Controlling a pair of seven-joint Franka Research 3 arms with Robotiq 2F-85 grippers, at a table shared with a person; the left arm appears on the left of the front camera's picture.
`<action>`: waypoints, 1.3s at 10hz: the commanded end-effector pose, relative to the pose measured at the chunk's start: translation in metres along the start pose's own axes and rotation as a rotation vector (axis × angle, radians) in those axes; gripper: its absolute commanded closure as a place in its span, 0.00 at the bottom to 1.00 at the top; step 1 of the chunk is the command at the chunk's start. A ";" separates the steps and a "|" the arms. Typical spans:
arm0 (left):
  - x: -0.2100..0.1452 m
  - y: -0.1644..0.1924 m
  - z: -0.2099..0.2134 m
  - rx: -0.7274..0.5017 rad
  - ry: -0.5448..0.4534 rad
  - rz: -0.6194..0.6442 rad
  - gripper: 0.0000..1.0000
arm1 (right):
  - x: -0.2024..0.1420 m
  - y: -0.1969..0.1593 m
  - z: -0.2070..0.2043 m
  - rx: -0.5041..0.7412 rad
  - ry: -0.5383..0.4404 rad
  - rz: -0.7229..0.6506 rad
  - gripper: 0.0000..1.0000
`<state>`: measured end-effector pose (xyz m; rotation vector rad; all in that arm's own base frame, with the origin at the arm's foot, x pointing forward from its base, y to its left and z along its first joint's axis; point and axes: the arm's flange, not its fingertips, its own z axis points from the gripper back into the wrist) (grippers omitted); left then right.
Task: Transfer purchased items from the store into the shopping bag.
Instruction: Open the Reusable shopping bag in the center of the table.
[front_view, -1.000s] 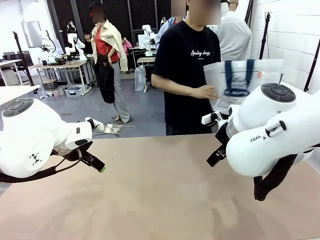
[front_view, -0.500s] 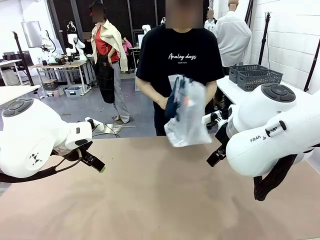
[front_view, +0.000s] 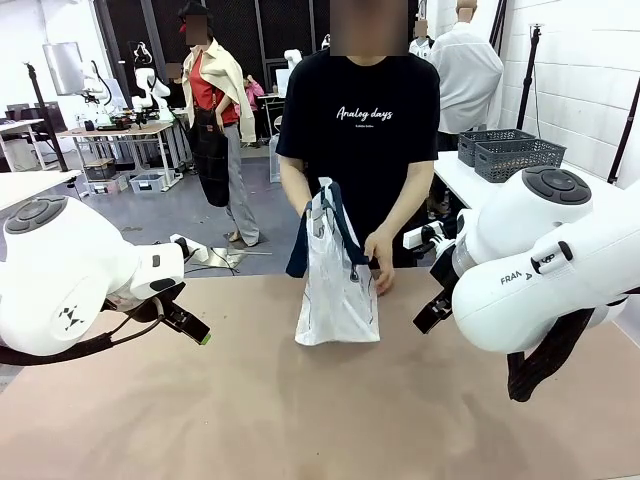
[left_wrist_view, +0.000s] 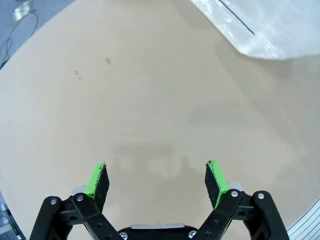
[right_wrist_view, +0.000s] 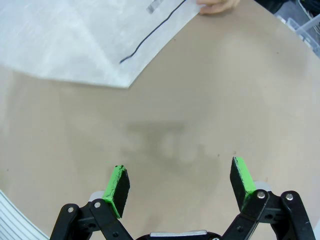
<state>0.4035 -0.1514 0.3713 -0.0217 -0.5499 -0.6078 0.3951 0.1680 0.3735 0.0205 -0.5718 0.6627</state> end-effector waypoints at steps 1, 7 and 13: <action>0.000 0.001 0.000 0.000 0.000 0.001 0.00 | 0.000 0.000 0.000 0.000 0.000 0.000 0.00; 0.000 0.001 0.000 0.000 0.000 0.001 0.00 | 0.000 0.000 0.000 0.000 0.000 0.000 0.00; 0.000 0.001 0.000 0.000 0.000 0.001 0.00 | 0.000 0.000 0.000 0.000 0.000 0.000 0.00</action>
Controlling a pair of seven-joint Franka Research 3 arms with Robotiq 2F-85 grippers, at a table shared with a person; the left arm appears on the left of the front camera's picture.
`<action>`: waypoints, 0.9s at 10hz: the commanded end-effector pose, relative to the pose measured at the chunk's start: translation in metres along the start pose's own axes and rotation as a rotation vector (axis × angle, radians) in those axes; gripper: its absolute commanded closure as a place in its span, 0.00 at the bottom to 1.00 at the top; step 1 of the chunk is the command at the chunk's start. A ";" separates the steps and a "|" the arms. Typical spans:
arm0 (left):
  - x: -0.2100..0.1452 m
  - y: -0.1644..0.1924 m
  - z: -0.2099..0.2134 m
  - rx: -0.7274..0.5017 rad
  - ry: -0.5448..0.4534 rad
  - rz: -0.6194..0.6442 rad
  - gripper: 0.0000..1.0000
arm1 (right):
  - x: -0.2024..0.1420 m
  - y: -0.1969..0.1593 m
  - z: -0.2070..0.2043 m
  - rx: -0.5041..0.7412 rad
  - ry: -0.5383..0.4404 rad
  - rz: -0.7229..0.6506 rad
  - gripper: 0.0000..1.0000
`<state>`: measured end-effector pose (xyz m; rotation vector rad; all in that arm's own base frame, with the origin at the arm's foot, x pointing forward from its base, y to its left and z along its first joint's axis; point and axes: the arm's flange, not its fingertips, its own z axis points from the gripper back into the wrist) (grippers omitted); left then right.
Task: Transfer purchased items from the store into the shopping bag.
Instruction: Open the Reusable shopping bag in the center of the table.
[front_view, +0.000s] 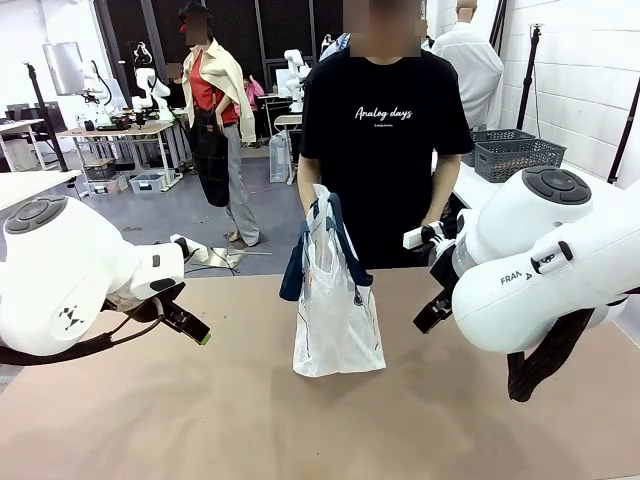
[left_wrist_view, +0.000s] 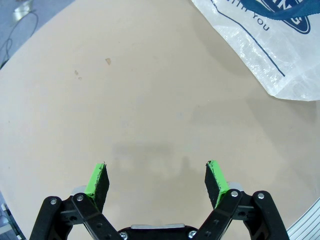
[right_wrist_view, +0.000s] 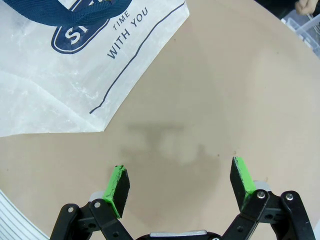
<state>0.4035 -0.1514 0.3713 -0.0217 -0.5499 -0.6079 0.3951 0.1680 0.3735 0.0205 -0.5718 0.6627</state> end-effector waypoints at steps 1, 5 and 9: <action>0.000 0.001 0.000 0.000 0.000 0.001 0.00 | 0.000 0.000 0.000 0.000 0.000 0.000 0.00; 0.000 0.001 0.000 0.000 0.000 0.001 0.00 | 0.000 0.000 0.000 0.000 0.000 0.000 0.00; 0.000 0.001 0.000 0.000 0.000 0.001 0.00 | 0.000 0.000 0.000 0.000 0.000 0.000 0.00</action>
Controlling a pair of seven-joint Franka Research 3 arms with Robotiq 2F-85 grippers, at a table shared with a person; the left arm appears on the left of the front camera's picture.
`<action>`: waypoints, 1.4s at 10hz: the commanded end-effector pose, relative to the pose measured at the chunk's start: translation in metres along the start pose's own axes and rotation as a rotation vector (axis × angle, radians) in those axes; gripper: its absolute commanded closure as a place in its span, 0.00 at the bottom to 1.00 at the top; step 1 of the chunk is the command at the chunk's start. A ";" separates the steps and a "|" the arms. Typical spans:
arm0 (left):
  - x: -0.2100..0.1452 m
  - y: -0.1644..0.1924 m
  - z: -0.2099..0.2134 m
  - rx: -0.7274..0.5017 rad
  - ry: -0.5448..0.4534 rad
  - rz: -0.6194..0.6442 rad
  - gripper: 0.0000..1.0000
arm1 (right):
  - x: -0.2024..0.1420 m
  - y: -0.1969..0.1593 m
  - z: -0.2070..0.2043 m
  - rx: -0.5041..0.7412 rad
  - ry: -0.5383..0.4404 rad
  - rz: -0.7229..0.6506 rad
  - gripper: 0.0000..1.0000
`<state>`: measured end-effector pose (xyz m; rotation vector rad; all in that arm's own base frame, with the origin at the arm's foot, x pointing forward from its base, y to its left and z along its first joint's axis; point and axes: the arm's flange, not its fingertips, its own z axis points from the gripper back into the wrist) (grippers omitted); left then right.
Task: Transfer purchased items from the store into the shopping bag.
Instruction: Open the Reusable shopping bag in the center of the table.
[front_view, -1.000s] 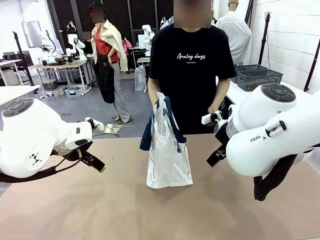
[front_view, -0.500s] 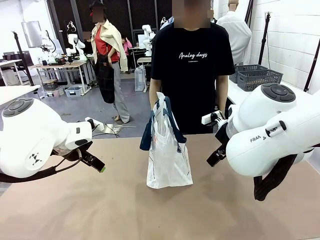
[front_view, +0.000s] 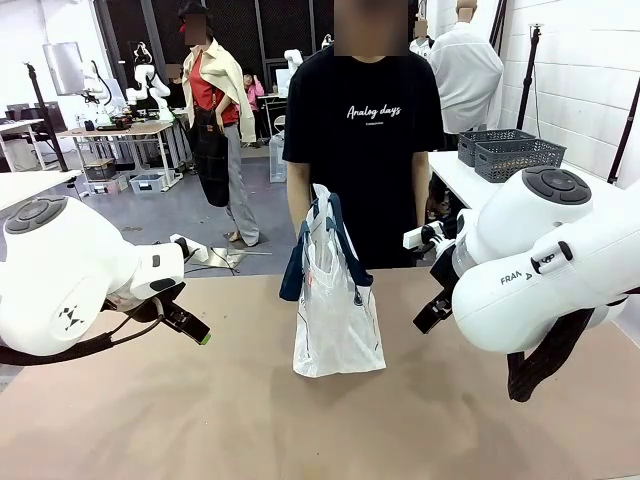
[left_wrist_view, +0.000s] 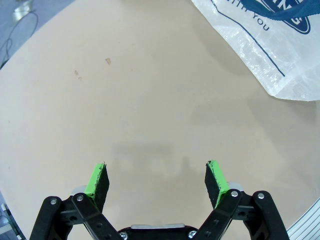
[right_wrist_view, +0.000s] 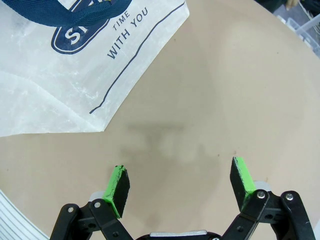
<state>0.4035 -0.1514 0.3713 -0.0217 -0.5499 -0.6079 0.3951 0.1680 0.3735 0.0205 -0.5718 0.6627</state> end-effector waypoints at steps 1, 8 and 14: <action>0.000 0.001 0.000 0.000 0.000 0.001 0.00 | 0.000 0.000 0.000 0.000 0.000 0.000 0.00; 0.000 0.001 0.000 0.000 0.000 0.001 0.00 | 0.000 0.000 0.000 0.000 0.000 0.000 0.00; 0.000 0.001 0.000 0.000 0.000 0.001 0.00 | 0.000 0.000 0.000 0.000 0.000 0.000 0.00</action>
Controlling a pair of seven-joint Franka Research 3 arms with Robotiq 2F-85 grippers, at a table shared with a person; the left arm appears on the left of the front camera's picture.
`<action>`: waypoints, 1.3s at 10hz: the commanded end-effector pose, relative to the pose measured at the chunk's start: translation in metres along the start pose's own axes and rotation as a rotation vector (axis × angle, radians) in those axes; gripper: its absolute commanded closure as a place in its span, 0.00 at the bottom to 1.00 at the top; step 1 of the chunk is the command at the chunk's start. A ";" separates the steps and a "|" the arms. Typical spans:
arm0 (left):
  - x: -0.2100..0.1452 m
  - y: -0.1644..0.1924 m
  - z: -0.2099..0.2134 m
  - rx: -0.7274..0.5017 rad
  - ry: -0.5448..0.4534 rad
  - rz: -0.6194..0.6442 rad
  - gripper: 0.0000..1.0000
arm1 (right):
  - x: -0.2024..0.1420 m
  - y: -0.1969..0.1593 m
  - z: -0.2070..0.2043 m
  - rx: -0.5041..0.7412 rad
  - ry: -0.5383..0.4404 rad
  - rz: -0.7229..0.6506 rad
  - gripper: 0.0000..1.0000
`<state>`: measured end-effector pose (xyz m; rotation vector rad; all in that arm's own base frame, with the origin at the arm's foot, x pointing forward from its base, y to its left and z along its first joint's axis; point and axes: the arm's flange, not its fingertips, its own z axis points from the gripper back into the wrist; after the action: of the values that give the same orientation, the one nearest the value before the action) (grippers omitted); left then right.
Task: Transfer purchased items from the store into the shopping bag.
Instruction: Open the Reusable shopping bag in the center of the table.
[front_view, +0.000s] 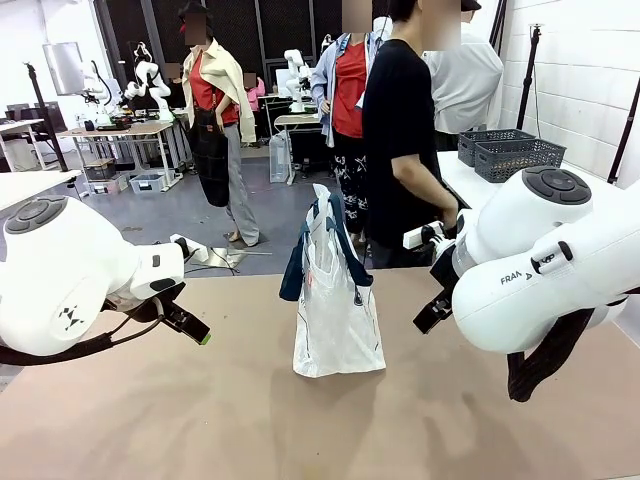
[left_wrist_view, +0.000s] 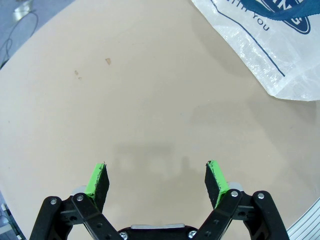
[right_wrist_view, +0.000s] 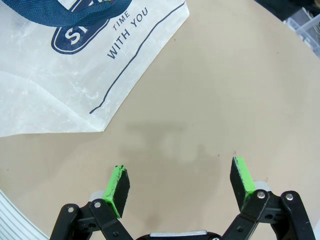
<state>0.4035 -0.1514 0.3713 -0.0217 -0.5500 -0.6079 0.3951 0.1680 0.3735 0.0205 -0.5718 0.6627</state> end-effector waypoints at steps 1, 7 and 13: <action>0.000 0.000 0.000 0.000 0.000 0.000 0.00 | 0.000 0.000 0.000 0.000 0.000 0.000 0.00; 0.059 -0.006 0.044 -0.211 0.032 -0.008 0.00 | 0.066 -0.010 0.059 0.162 0.119 -0.063 0.00; 0.172 -0.014 0.087 -0.263 0.013 0.004 0.00 | 0.159 -0.043 0.143 0.177 0.205 -0.126 0.00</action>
<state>0.4613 -0.2350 0.5241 -0.2356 -0.4400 -0.6861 0.4413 0.1870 0.5799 0.1835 -0.3237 0.5951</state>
